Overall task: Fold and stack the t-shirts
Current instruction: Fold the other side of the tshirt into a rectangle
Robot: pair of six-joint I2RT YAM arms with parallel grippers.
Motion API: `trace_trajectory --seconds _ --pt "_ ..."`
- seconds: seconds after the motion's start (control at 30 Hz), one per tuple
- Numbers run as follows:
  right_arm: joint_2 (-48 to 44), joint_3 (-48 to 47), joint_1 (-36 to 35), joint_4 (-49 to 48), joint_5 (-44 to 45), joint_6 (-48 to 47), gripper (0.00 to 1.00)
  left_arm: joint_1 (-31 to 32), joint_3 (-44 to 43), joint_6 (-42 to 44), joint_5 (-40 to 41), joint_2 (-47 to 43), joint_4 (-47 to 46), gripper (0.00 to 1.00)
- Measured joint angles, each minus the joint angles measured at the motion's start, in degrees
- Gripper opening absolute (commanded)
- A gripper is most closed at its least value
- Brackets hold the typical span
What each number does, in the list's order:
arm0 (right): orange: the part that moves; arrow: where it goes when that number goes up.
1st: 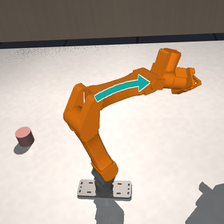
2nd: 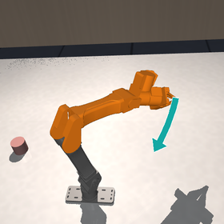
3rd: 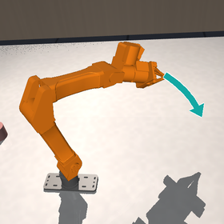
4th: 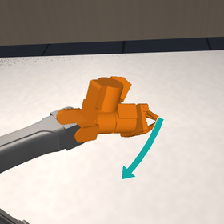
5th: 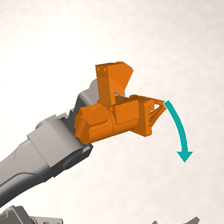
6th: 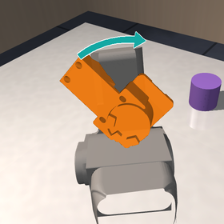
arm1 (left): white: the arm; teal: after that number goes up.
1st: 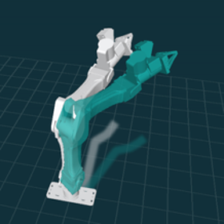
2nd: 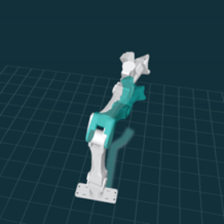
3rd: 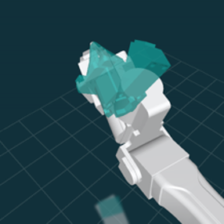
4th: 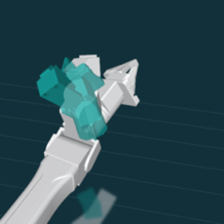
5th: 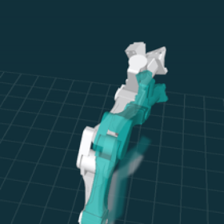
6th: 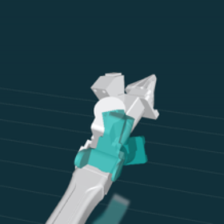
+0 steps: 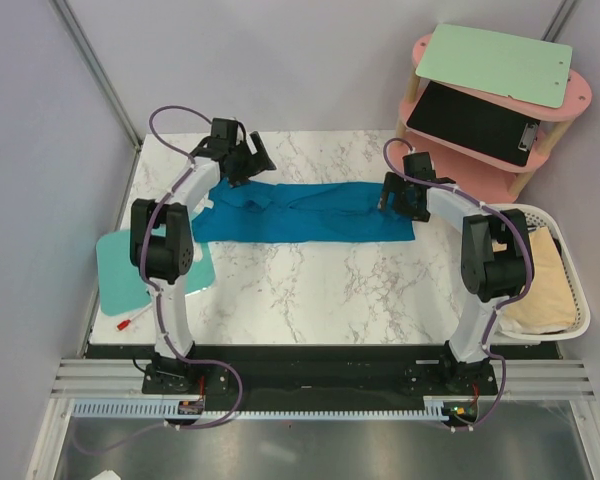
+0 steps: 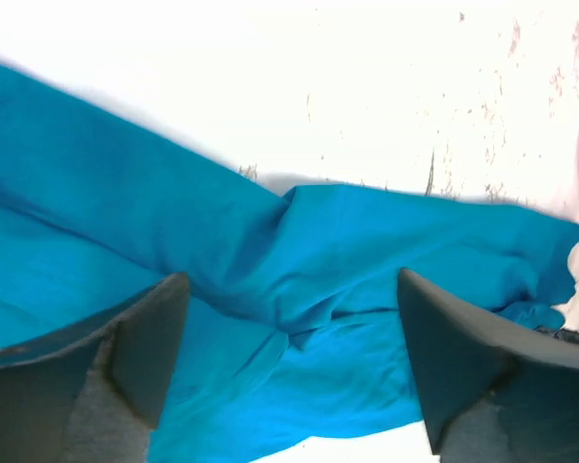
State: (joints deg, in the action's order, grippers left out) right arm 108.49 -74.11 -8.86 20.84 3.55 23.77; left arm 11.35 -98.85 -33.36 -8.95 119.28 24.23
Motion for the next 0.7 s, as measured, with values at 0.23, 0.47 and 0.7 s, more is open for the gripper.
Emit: trace_trajectory --seconds 0.23,0.47,0.7 --pt "-0.5 1.0 -0.7 -0.8 0.0 -1.1 0.98 0.7 3.5 1.1 1.2 -2.1 1.0 1.00" --pt "-2.2 -2.3 -7.2 -0.3 4.2 -4.5 0.66 2.7 17.2 2.4 4.6 -14.9 0.8 0.02" --pt "4.4 -14.4 -13.7 -0.7 5.1 -7.5 0.00 3.8 27.0 3.5 7.8 -20.0 0.5 0.02"
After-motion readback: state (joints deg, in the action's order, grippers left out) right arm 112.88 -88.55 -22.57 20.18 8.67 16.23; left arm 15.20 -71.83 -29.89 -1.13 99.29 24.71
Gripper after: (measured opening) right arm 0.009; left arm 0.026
